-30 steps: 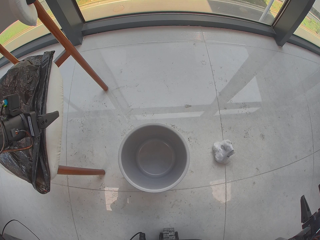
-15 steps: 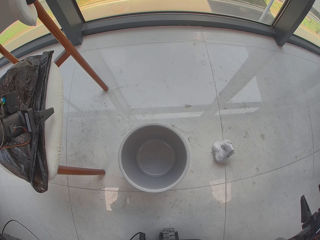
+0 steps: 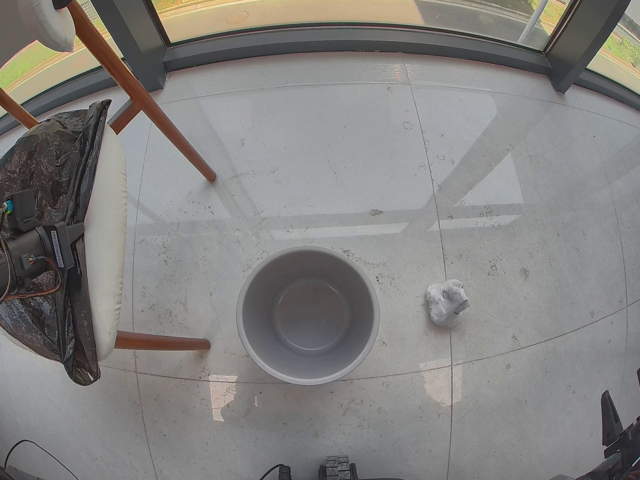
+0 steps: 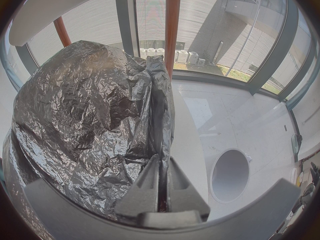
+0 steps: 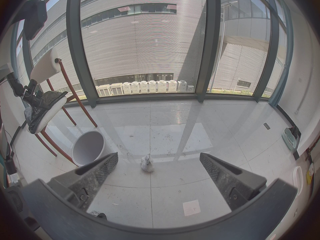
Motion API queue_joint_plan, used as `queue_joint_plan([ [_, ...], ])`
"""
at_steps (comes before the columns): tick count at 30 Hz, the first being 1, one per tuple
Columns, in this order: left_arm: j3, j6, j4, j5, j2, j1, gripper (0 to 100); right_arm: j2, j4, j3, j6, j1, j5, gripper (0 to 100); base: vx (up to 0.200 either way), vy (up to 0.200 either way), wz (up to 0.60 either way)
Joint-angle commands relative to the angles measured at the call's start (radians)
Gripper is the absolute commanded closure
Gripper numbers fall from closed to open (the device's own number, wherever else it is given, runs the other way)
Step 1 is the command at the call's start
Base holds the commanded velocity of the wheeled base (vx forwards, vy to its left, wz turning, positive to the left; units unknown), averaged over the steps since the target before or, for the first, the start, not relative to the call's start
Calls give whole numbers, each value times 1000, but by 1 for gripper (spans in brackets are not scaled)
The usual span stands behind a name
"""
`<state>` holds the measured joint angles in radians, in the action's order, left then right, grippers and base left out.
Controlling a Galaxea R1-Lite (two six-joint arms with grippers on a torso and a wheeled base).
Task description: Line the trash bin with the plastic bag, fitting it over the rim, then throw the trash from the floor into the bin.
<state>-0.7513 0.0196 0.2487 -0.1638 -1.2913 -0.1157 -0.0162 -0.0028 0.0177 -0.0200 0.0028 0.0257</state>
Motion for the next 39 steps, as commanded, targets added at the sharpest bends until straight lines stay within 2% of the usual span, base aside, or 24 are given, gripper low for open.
queue_joint_plan([
  [1, -17, 3, -3, -3, 3, -1, 100, 10, 0, -18, 0, 0, 0, 0, 0, 0, 0],
  [5, -42, 13, -6, -33, 7, -1, 100, 10, 0, -18, 0, 0, 0, 0, 0, 0, 0],
  [7, -66, 80, -11, -89, 12, -1, 100, 10, 0, -18, 0, 0, 0, 0, 0, 0, 0],
  [11, -97, 313, -6, -171, 13, -5, 100, 10, 0, -18, -1, 0, 0, 0, 0, 0, 0],
  [12, -99, 321, -6, -172, 13, -5, 100, 12, 0, -18, 0, 0, 0, 0, 0, 0, 0],
  [13, -99, 387, -6, -195, 12, -33, 100, 10, 0, -18, -1, 0, 0, 0, 0, 0, 0],
  [15, -92, 408, -5, -235, 10, -73, 100, 12, 0, -18, -1, 0, 0, 0, 0, 0, 0],
  [16, -89, 411, -5, -292, 10, -113, 100, 10, 0, -18, -1, 0, 0, 0, 0, 0, 0],
  [17, -89, 411, -6, -296, 10, -117, 100, 12, 0, -18, -1, 0, 0, 0, 0, 0, 0],
  [18, -89, 415, -6, -370, 9, -167, 100, 12, 0, -18, -1, 0, 0, 0, 0, 0, 0],
  [19, -89, 415, -6, -370, 9, -167, 100, 12, 0, -18, -1, 0, 0, 0, 0, 0, 0],
  [20, -89, 421, -6, -442, 9, -208, 100, 12, 0, -18, -1, 0, 0, 0, 0, 0, 0],
  [24, -86, 450, -6, -576, 12, -260, 100, 12, 0, -18, -1, 0, 0, 0, 0, 0, 0],
  [27, -79, 573, -5, -698, 35, -271, 100, 12, 0, -18, -1, 0, 0, 0, 0, 0, 0],
  [30, -74, 706, -5, -775, 72, -285, 100, 12, 0, -18, -1, 0, 0, 0, 0, 0, 0],
  [31, -74, 706, -5, -775, 72, -285, 100, 12, 0, -18, -1, 0, 0, 0, 0, 0, 0],
  [32, -76, 775, -2, -815, 81, -285, 100, 10, 0, -18, -1, 0, 0, 0, 0, 0, 0],
  [34, -77, 818, -2, -841, 90, -285, 100, 10, 0, -18, -1, 0, 0, 0, 0, 0, 0],
  [39, -65, 856, -2, -872, 107, -277, 100, 10, 0, -18, -1, 0, 0, 0, 0, 0, 0],
])
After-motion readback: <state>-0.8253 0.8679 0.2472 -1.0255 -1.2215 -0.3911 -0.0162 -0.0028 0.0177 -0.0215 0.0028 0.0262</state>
